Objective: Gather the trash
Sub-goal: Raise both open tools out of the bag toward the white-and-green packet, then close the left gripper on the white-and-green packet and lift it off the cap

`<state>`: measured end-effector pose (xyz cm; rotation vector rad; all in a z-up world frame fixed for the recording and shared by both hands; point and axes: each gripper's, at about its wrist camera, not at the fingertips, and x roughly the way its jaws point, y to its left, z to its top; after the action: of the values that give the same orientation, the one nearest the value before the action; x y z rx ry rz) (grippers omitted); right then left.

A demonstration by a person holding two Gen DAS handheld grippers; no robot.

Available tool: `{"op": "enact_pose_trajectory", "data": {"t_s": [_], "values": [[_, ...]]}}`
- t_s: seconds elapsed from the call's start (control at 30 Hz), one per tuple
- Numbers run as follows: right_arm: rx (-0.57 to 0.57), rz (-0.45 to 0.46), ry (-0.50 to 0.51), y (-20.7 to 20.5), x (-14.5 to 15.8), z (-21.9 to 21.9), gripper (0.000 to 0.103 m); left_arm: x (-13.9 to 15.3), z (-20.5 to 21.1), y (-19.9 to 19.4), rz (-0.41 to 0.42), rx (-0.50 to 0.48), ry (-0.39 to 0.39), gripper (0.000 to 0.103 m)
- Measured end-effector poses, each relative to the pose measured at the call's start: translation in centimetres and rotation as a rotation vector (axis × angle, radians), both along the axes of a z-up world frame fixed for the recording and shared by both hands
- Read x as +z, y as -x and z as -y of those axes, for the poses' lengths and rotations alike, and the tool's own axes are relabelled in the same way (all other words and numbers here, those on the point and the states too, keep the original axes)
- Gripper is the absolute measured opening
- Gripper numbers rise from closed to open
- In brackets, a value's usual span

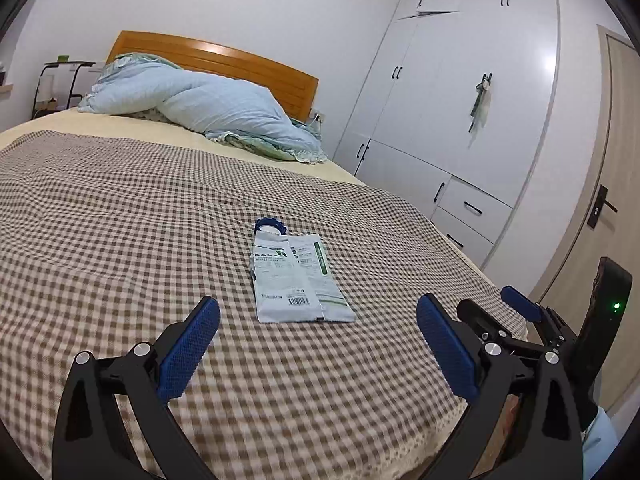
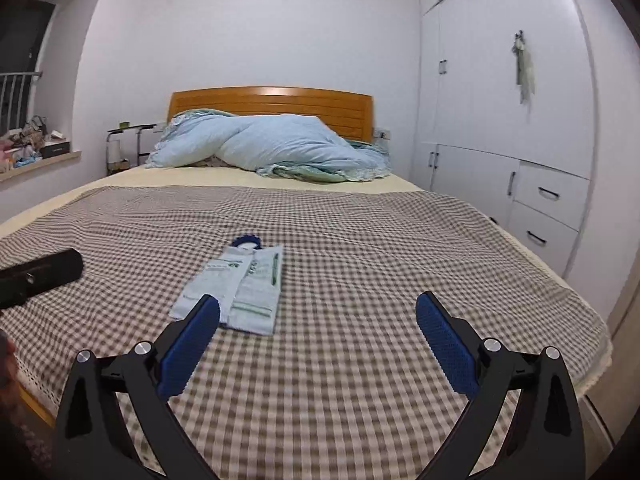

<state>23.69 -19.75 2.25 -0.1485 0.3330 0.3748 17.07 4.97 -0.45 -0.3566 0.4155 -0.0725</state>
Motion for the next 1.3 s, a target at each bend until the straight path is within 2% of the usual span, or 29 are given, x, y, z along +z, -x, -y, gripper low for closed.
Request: {"op": "enact_pose_trajectory", "data": {"t_s": [0.27, 0.5, 0.57, 0.73, 0.87, 1.03, 1.07, 1.13, 1.2, 1.27, 1.3], "values": [[-0.040, -0.005, 0.017, -3.7, 0.1, 0.3, 0.094, -1.9, -2.3, -3.3, -0.095, 0.011, 0.085, 0.095], [-0.041, -0.058, 0.047, -6.5, -0.7, -0.4, 0.094, -4.3, -4.6, -7.1, -0.222, 0.000, 0.265, 0.095], [-0.030, -0.069, 0.055, -7.2, -0.9, -0.7, 0.094, -4.6, -4.9, -8.3, -0.249, -0.006, 0.285, 0.095], [0.029, -0.141, 0.068, -9.2, -1.6, -2.5, 0.094, -4.6, -4.2, -10.5, -0.266, -0.013, 0.237, 0.094], [0.030, -0.170, 0.124, -10.8, -2.7, -4.6, 0.094, -4.9, -3.6, -12.4, -0.301, -0.032, 0.202, 0.094], [-0.021, -0.233, 0.111, -12.8, -3.3, -4.5, 0.094, -5.7, -3.0, -14.9, -0.340, -0.070, 0.188, 0.081], [-0.027, -0.250, 0.112, -13.2, -3.5, -4.4, 0.094, -5.9, -2.8, -15.4, -0.348, -0.077, 0.183, 0.076], [-0.035, -0.273, 0.132, -13.9, -4.0, -4.4, 0.094, -6.3, -2.4, -16.5, -0.372, -0.085, 0.156, 0.075], [-0.077, -0.271, 0.150, -14.3, -4.4, -4.3, 0.094, -6.7, -2.3, -17.2, -0.388, -0.097, 0.160, 0.074], [-0.073, -0.291, 0.142, -14.8, -4.8, -4.3, 0.094, -7.7, -2.4, -18.5, -0.435, -0.118, 0.206, 0.072], [-0.064, -0.300, 0.148, -14.9, -5.0, -4.5, 0.089, -7.9, -2.5, -18.7, -0.439, -0.118, 0.214, 0.072]]}}
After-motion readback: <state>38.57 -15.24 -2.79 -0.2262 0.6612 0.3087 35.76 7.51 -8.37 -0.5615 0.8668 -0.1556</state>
